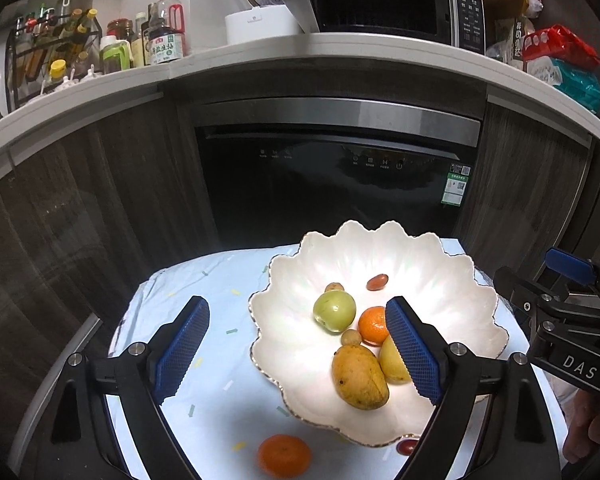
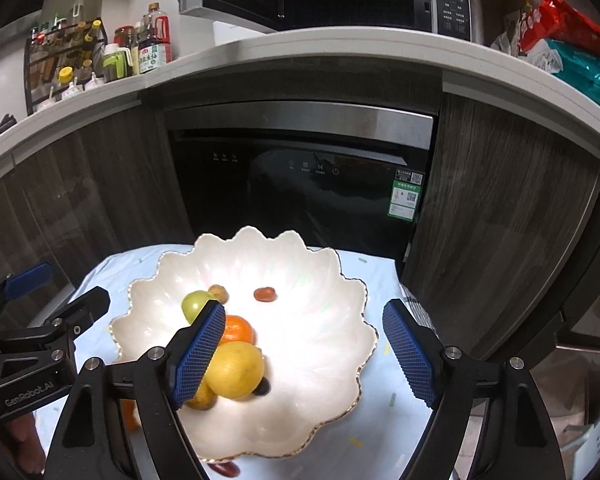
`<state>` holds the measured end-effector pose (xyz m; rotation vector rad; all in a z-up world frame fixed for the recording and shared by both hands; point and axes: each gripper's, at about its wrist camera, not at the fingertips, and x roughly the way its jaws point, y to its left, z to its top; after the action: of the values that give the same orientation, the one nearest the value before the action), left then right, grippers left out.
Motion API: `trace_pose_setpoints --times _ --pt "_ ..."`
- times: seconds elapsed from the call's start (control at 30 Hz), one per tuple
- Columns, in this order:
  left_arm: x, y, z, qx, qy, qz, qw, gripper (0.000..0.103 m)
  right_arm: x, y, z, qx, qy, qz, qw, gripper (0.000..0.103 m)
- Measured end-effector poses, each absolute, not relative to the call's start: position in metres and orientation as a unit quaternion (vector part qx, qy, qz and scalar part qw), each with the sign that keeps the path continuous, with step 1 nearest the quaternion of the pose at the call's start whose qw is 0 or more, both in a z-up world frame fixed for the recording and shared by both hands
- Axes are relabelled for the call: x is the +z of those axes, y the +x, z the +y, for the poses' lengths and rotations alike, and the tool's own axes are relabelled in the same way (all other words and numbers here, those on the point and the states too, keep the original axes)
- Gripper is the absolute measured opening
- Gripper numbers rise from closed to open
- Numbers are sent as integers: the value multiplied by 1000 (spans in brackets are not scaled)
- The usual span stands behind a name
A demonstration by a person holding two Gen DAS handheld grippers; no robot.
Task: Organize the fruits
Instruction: 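Withdraw both tools from the bowl toward the mandarin and remaining red date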
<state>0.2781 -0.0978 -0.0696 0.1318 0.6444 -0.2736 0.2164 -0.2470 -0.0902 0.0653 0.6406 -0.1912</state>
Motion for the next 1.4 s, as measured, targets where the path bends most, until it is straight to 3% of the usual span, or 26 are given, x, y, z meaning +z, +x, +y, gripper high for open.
trace_pose_setpoints --times 0.63,0.83,0.97,1.4 --pt "-52 241 -70 -123 64 301 943 90 -75 181 -217 -92 32 298 950 82" --pt "-56 231 -59 -122 68 301 943 90 -79 172 -205 -87 28 299 950 82" --pt "-60 225 -55 -120 73 302 943 97 -84 167 -200 -86 27 300 950 82" --pt "-82 215 -46 -124 85 314 937 97 -106 153 -190 -86 27 314 945 82"
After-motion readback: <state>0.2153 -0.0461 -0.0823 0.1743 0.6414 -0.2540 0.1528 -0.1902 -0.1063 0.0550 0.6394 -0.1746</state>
